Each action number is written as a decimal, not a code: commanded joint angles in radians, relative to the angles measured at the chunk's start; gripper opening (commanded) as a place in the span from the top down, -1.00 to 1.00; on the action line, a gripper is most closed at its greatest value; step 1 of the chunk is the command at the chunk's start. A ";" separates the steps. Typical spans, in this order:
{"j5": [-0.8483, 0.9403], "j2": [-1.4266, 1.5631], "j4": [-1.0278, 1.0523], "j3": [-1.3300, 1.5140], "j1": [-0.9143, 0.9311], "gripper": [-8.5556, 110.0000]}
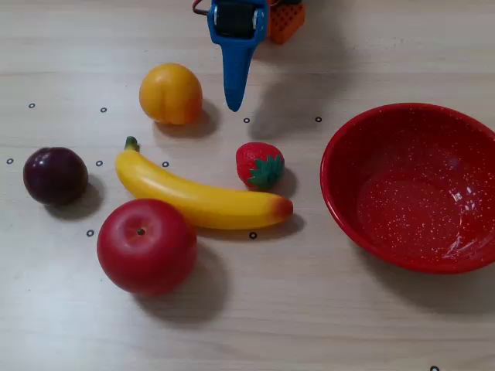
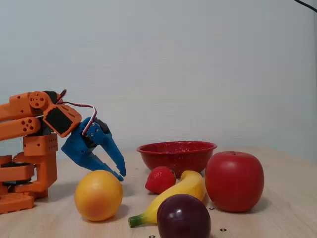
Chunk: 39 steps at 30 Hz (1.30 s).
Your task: Put the peach in the red bowl.
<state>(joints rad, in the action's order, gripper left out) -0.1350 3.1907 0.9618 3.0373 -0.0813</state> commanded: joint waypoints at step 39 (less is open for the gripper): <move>-0.723 -1.206 0.699 -1.319 -0.417 0.63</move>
<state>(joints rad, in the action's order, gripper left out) -0.8053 1.9788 1.6368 1.7503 -0.4648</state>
